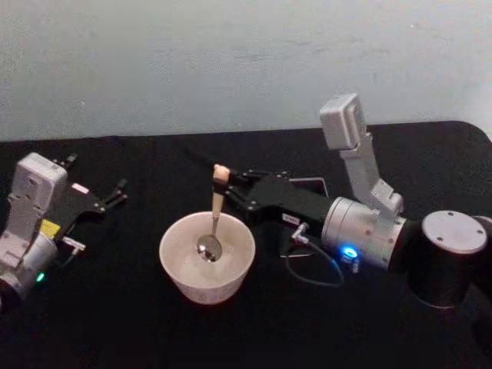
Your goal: Pick up the stirring spoon with one hand, stir inside the cup, then place it back in its original position.
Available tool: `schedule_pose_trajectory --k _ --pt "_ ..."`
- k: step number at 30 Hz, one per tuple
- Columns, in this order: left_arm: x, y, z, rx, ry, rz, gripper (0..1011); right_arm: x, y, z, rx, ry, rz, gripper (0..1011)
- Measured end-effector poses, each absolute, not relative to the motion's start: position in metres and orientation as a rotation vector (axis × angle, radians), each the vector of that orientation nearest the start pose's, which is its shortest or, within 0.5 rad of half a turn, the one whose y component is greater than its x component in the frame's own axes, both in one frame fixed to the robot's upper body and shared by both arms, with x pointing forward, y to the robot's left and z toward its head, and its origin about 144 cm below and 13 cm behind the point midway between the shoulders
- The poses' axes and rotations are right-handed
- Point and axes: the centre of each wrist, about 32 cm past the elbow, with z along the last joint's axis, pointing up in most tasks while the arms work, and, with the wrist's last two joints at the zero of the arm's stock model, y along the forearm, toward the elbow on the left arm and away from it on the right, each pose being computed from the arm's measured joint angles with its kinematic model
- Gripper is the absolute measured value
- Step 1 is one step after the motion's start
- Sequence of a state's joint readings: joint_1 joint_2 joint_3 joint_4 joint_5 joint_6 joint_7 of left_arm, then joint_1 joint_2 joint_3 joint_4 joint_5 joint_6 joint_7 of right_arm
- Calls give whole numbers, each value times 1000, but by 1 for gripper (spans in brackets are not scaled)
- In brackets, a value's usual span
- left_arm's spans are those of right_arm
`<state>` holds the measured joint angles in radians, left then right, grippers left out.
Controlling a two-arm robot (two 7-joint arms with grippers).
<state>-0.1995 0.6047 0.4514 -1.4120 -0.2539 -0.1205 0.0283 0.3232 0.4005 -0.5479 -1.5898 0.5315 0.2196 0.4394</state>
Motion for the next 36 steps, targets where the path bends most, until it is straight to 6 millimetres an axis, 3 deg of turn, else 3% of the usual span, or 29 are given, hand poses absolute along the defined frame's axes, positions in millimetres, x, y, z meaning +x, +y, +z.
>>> schedule_pose_trajectory --k 12,22,36 --pt "489 310 1140 304 -285 1248 1001 501 -201 1231 1 145 -682 211" --pt "489 310 1140 304 -285 1248 1002 498 -231 1252 83 177 -748 210" --pt "489 310 1140 304 -285 1248 1001 495 -267 1259 119 148 -843 211"
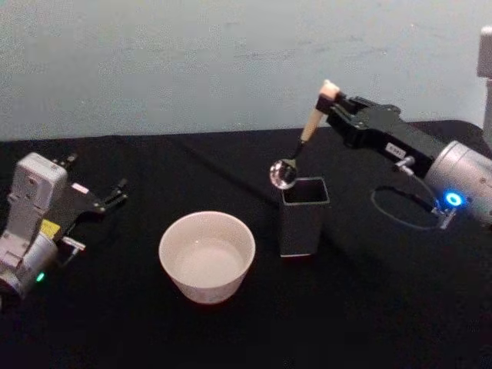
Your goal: Pick up the stirring spoon with one hand, stir inside the cup, then place it back in its original position.
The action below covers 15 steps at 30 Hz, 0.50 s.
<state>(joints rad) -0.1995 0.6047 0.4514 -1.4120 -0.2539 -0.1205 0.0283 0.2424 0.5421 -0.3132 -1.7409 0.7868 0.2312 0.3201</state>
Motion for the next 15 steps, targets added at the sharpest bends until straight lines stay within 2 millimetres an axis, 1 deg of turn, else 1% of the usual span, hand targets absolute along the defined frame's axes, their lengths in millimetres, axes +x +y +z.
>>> schedule_pose_trajectory --k 9,15 --pt "489 310 1140 304 -285 1248 1002 491 -283 1256 137 153 -882 210" --pt "489 310 1140 304 -285 1248 1001 489 -288 1255 129 151 -894 210"
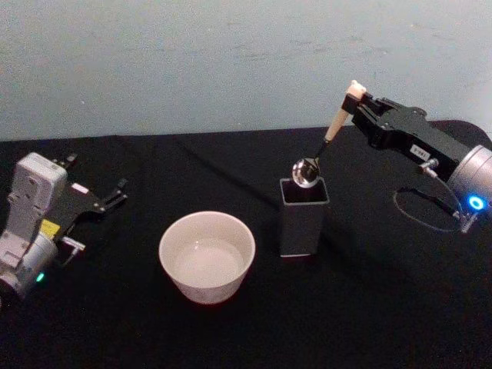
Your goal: Pick up the stirring spoon with one hand, stir inside the cup, then place it back in its original position.
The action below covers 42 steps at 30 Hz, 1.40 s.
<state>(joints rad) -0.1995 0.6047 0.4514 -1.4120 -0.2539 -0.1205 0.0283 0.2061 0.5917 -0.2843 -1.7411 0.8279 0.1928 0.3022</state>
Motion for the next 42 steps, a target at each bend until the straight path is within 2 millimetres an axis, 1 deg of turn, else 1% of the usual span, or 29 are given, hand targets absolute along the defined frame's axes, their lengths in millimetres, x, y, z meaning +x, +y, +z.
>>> schedule_pose_trajectory --k 10,32,42 --pt "489 310 1140 304 -285 1248 1001 486 -286 1247 95 155 -882 210" --pt "489 310 1140 304 -285 1248 1001 493 -275 1214 -21 193 -890 210" --pt "489 310 1140 304 -285 1248 1001 497 -272 1203 -62 211 -890 211"
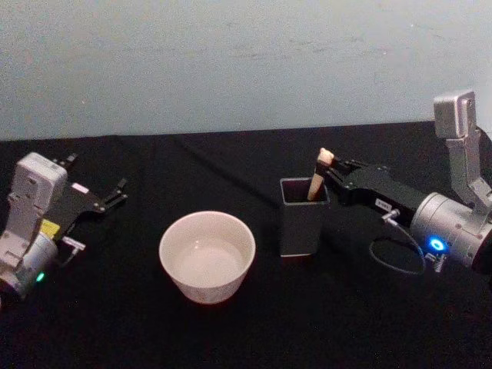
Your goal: Pick up the stirring spoon with one hand, stir inside the cup, then place it back in its original position.
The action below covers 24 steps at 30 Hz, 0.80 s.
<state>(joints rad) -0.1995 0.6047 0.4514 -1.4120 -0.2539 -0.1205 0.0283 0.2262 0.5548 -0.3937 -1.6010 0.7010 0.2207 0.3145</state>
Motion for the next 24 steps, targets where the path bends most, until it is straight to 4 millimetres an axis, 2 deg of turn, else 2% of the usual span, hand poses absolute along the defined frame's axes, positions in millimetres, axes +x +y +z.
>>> schedule_pose_trajectory --k 24 --pt "489 310 1140 305 -285 1248 1001 498 -270 1191 -113 231 -904 210"
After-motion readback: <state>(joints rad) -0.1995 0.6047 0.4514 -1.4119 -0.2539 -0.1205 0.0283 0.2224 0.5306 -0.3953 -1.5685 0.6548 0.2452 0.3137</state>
